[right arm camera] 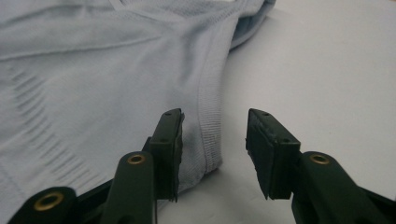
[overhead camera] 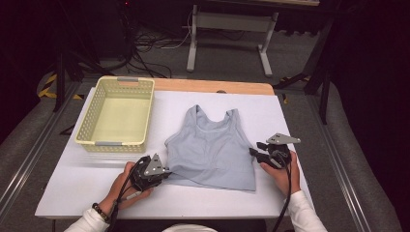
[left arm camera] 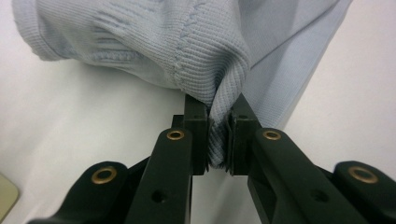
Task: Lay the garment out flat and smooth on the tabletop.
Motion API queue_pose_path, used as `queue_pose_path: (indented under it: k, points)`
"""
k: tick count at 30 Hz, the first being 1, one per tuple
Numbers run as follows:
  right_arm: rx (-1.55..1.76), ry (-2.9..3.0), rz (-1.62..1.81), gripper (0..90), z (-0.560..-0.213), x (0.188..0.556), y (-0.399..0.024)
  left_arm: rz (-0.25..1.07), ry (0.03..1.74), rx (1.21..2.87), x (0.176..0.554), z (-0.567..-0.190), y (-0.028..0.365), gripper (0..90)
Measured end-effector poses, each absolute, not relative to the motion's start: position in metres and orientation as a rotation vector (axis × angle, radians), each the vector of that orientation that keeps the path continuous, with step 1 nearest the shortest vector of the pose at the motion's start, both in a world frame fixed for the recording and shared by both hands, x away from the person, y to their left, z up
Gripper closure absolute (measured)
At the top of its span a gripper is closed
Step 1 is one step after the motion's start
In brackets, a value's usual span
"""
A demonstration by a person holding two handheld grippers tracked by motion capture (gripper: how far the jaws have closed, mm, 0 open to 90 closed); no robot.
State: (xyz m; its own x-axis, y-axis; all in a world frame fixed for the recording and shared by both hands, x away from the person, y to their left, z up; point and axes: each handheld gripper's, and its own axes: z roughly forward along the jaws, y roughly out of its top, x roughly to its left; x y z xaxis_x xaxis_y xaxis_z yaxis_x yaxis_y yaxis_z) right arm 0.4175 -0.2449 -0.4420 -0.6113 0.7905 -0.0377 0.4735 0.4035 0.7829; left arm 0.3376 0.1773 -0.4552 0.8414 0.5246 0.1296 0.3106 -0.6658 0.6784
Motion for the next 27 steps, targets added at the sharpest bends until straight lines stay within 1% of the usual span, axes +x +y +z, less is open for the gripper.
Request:
queue_pose_path:
  k: [1, 4, 7, 9, 10, 12, 14, 16, 23, 27]
  points:
    - [1.090, 2.271, 1.060, 59.0, -0.444, 0.419, -0.246, 0.413, 0.611, 2.341, 0.338, -0.455, 0.178, 81.9]
    - [1.151, 2.340, 1.083, 55.8, -0.451, 0.425, -0.250, 0.403, 0.619, 2.333, 0.338, -0.456, 0.178, 81.9]
    - [1.152, 2.352, 1.056, 56.0, -0.455, 0.425, -0.247, 0.396, 0.620, 2.331, 0.339, -0.456, 0.178, 81.8]
    - [1.135, 2.357, 1.052, 61.1, -0.455, 0.425, -0.244, 0.395, 0.620, 2.331, 0.339, -0.456, 0.178, 81.9]
    - [1.125, 2.361, 1.061, 67.1, -0.455, 0.425, -0.243, 0.396, 0.621, 2.330, 0.339, -0.456, 0.178, 81.8]
    - [1.110, 2.357, 1.041, 75.2, -0.454, 0.423, -0.242, 0.388, 0.628, 2.325, 0.339, -0.456, 0.179, 81.9]
    - [1.089, 2.356, 1.020, 79.7, -0.451, 0.421, -0.241, 0.377, 0.629, 2.319, 0.338, -0.456, 0.179, 82.0]
    - [1.061, 2.340, 0.993, 82.1, -0.446, 0.419, -0.241, 0.365, 0.616, 2.314, 0.337, -0.456, 0.177, 82.1]
    - [1.060, 2.152, 1.046, 82.9, -0.410, 0.402, -0.255, 0.309, 0.528, 2.281, 0.321, -0.448, 0.161, 81.9]
    - [1.069, 2.127, 1.043, 81.0, -0.409, 0.396, -0.258, 0.297, 0.511, 2.275, 0.316, -0.446, 0.156, 78.6]
